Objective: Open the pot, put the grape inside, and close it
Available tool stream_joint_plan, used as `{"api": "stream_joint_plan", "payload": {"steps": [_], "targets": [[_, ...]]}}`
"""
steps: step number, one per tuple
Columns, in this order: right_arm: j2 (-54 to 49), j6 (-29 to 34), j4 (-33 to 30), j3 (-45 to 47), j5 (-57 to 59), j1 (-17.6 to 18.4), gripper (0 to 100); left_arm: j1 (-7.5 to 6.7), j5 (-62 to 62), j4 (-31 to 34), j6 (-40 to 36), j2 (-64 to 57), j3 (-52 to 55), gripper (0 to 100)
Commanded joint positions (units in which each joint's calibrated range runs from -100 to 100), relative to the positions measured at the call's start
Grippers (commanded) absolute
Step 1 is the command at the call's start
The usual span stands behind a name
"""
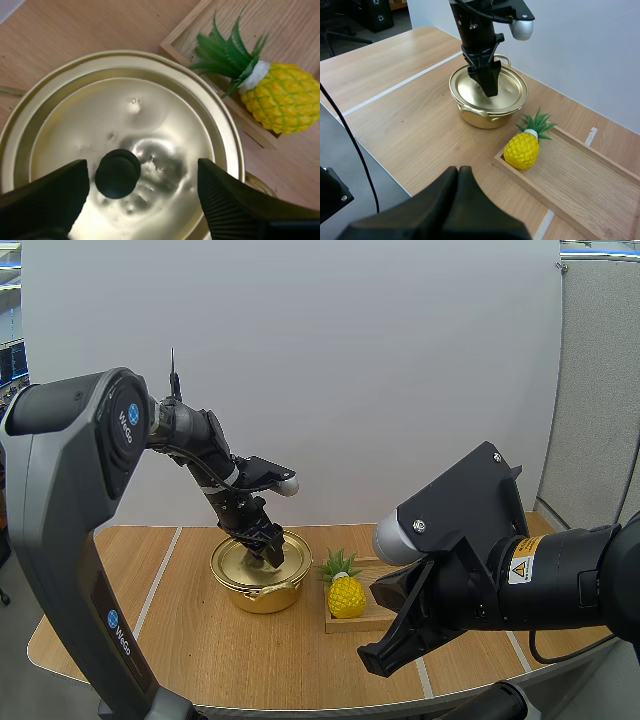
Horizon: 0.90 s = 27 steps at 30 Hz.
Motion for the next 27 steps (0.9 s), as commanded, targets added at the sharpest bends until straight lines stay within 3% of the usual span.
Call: {"api": "stream_joint_plan", "payload": {"steps": [1,8,19,27], "targets": [[-0.47,0.18,0.09,-0.10,0.45,-0.16,0,-0.12,5.99,-0.47,-1.38,-4.15,-2.60,100],[-0.47,0.18,-0.17,-0.10,0.29,-0.15,0,-0.12,13.85,-0.47,-2.85,-17.26,-6.28,100],[-0.47,0.18,-0.41,-0.10,0.13,-0.15,0,-0.12,13.94,-0.36,-3.12,-41.31,-6.28,100],[-0.47,0.18,-0.41,-0.10,0.13,-0.15,0,-0.12,13.94,2.57,-8.79,-58.36,-6.28,100]]}}
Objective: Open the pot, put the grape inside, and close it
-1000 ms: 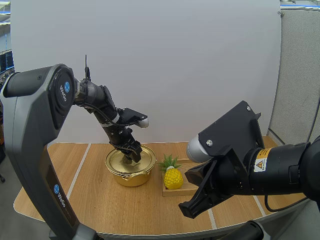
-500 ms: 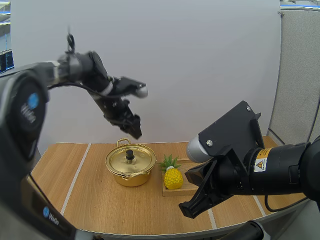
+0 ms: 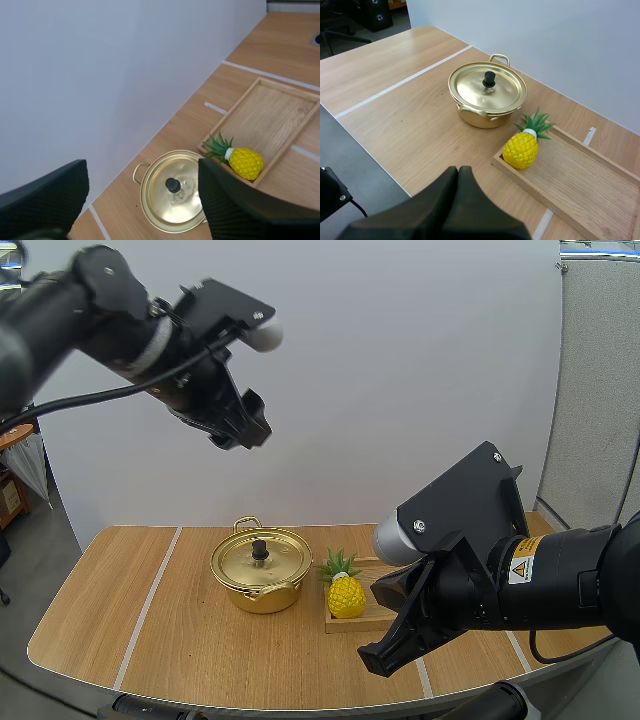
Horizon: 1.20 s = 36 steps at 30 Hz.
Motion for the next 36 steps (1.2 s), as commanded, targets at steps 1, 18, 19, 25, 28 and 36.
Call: {"api": "stream_joint_plan", "payload": {"steps": [1,18,19,25,28,36], "targets": [[-0.47,0.18,-0.18,-0.10,0.13,-0.15,0,-0.12,0.71,1.50,-4.74,-8.12,-0.41,100],[-6.91,0.18,0.24,-1.18,0.13,-2.06,0,-0.05,0.71,5.30,-11.55,-29.83,10.10,100],[-7.27,0.29,0.34,-1.11,0.13,-2.29,0,-0.05,0.71,5.30,-11.63,-30.64,11.49,100],[-8.22,0.43,1.50,-1.11,0.51,-4.27,0,-0.05,0.71,2.78,-11.99,-35.08,19.96,100],[-8.22,0.68,2.70,-1.11,0.51,-5.62,0,0.20,0.71,2.54,-11.99,-37.56,24.61,100],[-8.22,0.68,5.64,-1.11,0.17,-9.16,0,0.27,0.71,1.15,-11.99,-42.99,34.50,22]]}}
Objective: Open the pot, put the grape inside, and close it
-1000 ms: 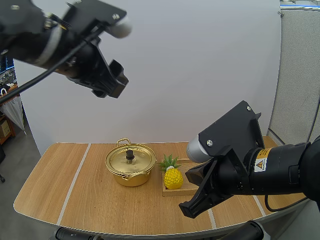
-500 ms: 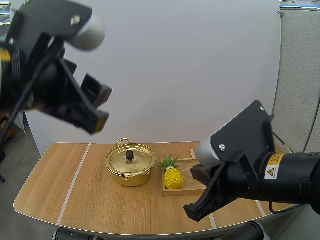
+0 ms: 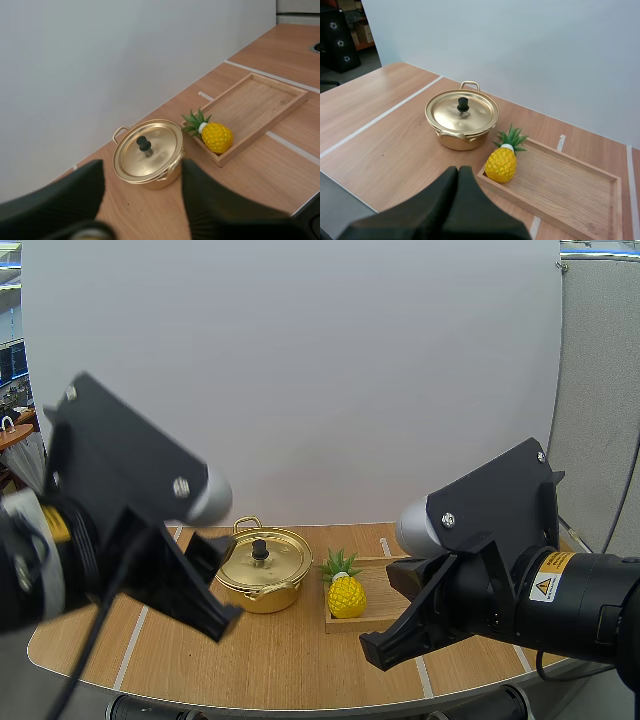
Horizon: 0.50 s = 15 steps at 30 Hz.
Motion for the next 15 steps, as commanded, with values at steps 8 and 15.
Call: {"api": "stream_joint_plan", "payload": {"steps": [8,15], "targets": [[-0.49,0.13,0.97,-0.22,-12.66,-2.42,0,0.43,-5.20,-3.57,-0.60,-2.69,8.36,0],[-0.49,0.13,0.81,8.06,-43.74,-2.42,0,0.43,-49.09,-7.44,-1.03,-2.69,15.77,0]]}}
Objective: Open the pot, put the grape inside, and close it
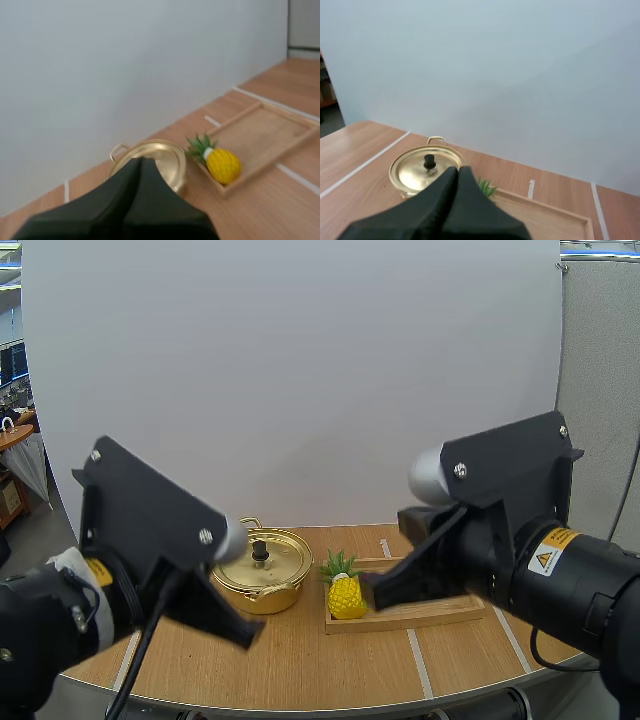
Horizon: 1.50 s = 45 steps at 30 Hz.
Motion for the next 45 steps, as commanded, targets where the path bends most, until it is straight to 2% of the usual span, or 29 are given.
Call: {"api": "stream_joint_plan", "payload": {"steps": [1,6,8,10,14,19,22,28,33,38,41,45], "targets": [[-0.39,-0.16,-0.16,5.19,-17.52,-0.23,0,0.09,-22.67,-1.93,-0.86,-0.18,4.25,0],[-0.39,-0.16,-0.30,16.05,-41.42,-0.23,0,0.09,-47.89,-2.24,-1.26,-0.03,12.68,0],[-0.39,-0.16,-0.19,19.70,-48.13,-0.23,0,0.09,-54.49,-2.33,-2.98,-0.03,15.58,0],[-0.39,-0.16,-0.19,23.36,-53.18,-0.23,0,0.09,-58.46,-2.33,-3.86,-0.03,18.66,0],[-0.39,-0.16,0.20,29.30,-60.17,-0.23,0,0.09,-58.78,-2.47,-3.86,-0.03,23.49,0],[-0.39,-0.16,0.20,34.53,-60.44,-0.23,0,0.09,-67.33,-2.47,-3.86,-0.03,28.90,0],[-0.39,-0.16,0.20,37.08,-60.44,-0.23,0,0.09,-71.14,-2.47,-6.72,-0.03,32.26,0],[-0.39,-0.16,0.20,37.67,-58.14,-0.23,0,0.37,-77.54,-2.47,-10.35,-0.03,36.42,0],[-0.39,-0.16,0.10,37.67,-57.07,-0.23,0,0.61,-71.57,-2.47,-10.51,-0.03,36.42,0],[-0.39,-0.16,-0.92,37.67,-48.54,-0.23,0,0.61,-69.30,-2.47,-10.15,-0.03,36.42,0],[-0.39,-0.16,-3.04,37.67,-44.11,-0.23,0,0.93,-62.87,-2.47,-10.15,-0.99,36.42,0],[-0.39,-0.16,-4.99,37.67,-39.91,-0.26,0,1.41,-60.54,-2.47,-10.15,-4.38,36.42,0]]}}
